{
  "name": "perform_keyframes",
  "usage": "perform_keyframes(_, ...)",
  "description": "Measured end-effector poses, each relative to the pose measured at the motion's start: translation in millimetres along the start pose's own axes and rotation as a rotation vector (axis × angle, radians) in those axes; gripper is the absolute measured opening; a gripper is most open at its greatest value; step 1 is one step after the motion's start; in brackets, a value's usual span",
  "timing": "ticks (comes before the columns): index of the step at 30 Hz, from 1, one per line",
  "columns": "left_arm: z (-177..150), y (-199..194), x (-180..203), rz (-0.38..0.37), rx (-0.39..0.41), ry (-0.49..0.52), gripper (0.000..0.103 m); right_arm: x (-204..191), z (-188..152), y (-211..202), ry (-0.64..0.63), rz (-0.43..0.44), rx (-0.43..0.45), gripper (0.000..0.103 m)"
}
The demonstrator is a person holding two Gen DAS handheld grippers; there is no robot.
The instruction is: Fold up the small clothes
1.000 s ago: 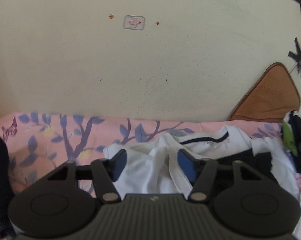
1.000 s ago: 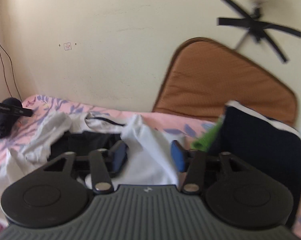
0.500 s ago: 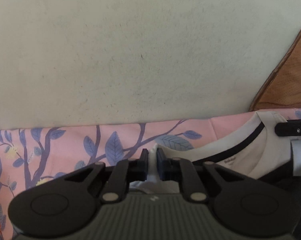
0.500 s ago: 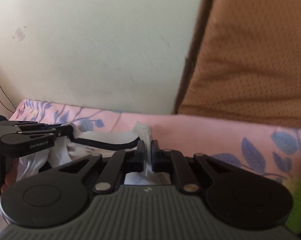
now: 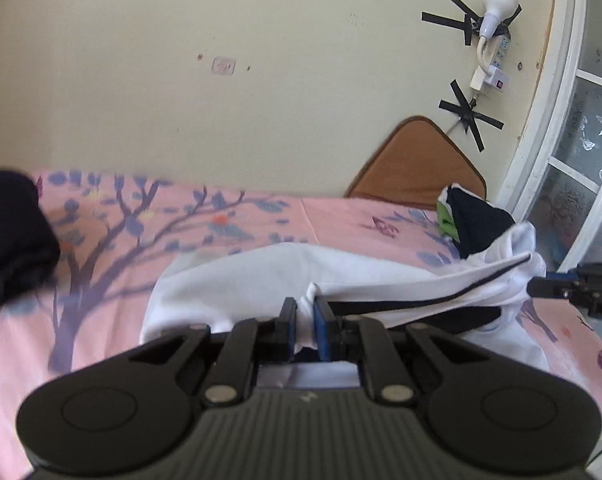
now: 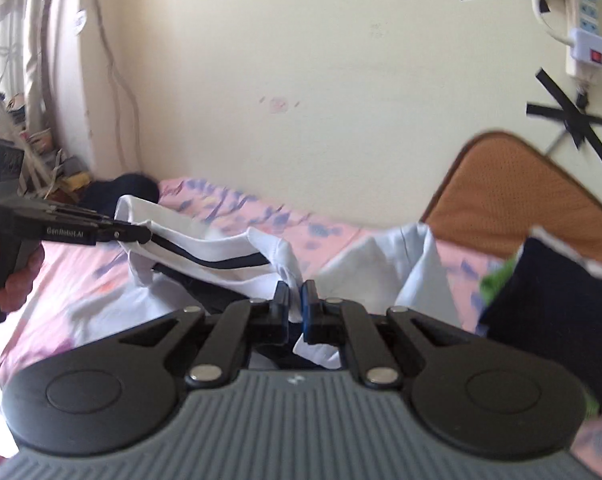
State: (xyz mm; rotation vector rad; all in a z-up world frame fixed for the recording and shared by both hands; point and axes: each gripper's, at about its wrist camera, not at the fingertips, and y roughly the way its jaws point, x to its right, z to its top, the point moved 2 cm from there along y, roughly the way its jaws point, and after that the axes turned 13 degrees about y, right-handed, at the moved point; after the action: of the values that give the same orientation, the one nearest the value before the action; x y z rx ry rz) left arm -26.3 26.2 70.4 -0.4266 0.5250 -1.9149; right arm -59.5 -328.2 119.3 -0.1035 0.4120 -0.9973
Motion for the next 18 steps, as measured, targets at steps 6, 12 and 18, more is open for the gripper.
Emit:
perform_keyframes(6, -55.1, -14.8, 4.4, 0.016, -0.107, -0.055, 0.016, -0.1, -99.3, 10.4, 0.132, -0.112, -0.087, 0.017)
perform_keyframes(12, -23.8, -74.3, -34.2, 0.133, 0.097, -0.071, 0.055, 8.3, -64.4, -49.5, 0.182, -0.109, 0.147, 0.052)
perform_keyframes(18, 7.4, -7.5, -95.4, 0.143, 0.017, -0.176, 0.055, 64.0, -20.0, -19.2, 0.335, -0.215, 0.225, 0.074)
